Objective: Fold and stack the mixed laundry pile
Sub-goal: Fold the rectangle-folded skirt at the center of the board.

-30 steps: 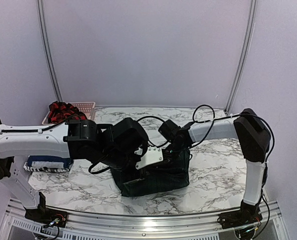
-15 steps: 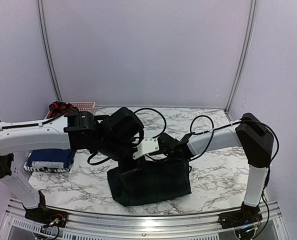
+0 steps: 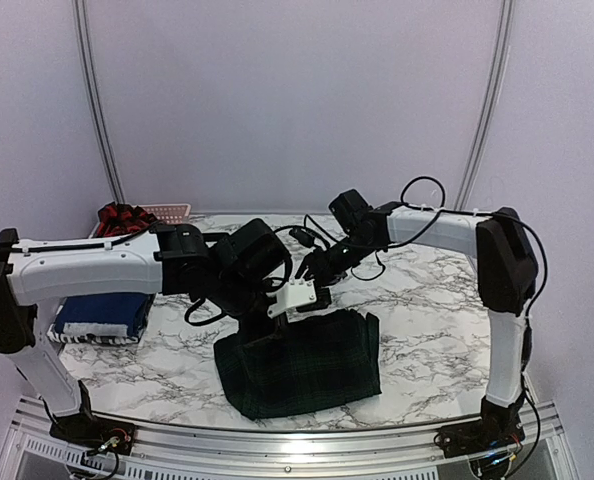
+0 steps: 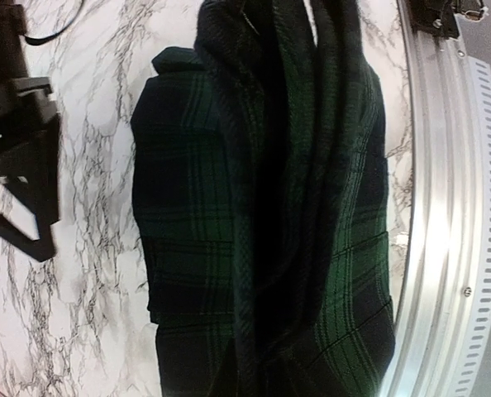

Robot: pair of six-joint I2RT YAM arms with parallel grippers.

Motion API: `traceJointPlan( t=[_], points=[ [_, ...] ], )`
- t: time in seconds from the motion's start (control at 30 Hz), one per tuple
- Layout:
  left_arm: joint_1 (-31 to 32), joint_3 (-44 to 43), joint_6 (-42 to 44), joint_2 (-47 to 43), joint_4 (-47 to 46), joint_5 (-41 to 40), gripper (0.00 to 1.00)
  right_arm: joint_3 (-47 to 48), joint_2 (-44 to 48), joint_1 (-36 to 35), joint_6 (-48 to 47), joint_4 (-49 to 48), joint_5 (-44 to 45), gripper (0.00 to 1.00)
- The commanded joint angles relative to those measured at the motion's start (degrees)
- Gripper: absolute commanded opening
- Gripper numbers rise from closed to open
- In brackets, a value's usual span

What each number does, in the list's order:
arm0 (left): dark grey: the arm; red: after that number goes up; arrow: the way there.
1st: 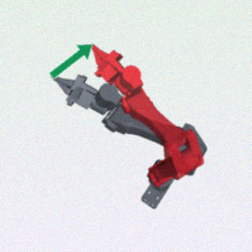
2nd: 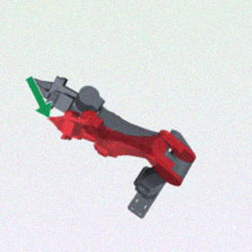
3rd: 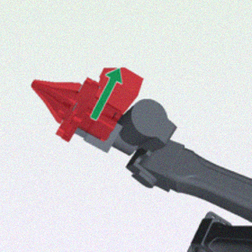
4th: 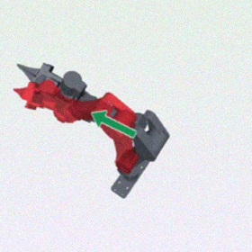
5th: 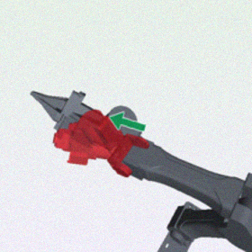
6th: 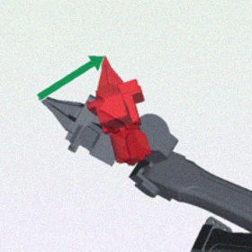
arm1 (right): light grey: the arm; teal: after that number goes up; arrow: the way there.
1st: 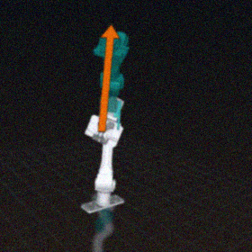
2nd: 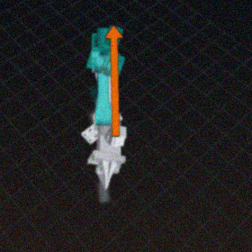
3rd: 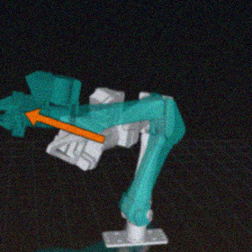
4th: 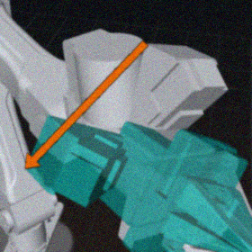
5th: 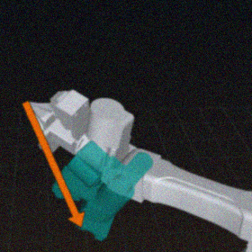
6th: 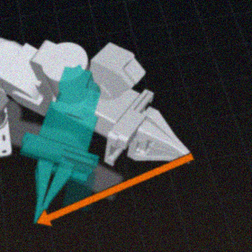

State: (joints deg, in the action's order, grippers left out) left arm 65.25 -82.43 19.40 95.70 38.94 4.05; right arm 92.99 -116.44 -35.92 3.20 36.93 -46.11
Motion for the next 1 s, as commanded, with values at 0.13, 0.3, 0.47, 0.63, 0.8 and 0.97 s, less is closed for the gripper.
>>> traceJointPlan(
  t=[0.13,0.3,0.47,0.63,0.8,0.97],
  points=[
    [-6.2,-3.9,3.5,6.2,-0.7,-2.6,0.0,-3.3,-10.4,-0.8,-0.9,0.2,-0.1,0.47],
    [-8.5,-6.7,4.0,11.8,-2.0,-6.7,0.0,-4.3,-11.2,-1.3,-2.6,-0.2,-5.0,0.43],
    [-9.3,-7.3,6.1,15.1,-5.1,-7.2,0.0,-4.0,-11.2,-1.3,-3.1,0.4,-6.8,0.42],
    [-9.8,-6.4,7.2,17.3,-7.4,-5.6,0.03,-1.4,-10.1,-0.9,-2.6,1.8,-5.2,0.43],
    [-9.8,-4.7,8.7,18.2,-9.2,-1.4,0.04,5.3,-7.5,3.6,0.8,4.2,1.9,0.49],
    [-10.4,-5.8,11.2,18.1,-8.9,0.9,0.05,5.3,-1.7,9.9,5.0,1.9,2.6,0.53]
  ],
)
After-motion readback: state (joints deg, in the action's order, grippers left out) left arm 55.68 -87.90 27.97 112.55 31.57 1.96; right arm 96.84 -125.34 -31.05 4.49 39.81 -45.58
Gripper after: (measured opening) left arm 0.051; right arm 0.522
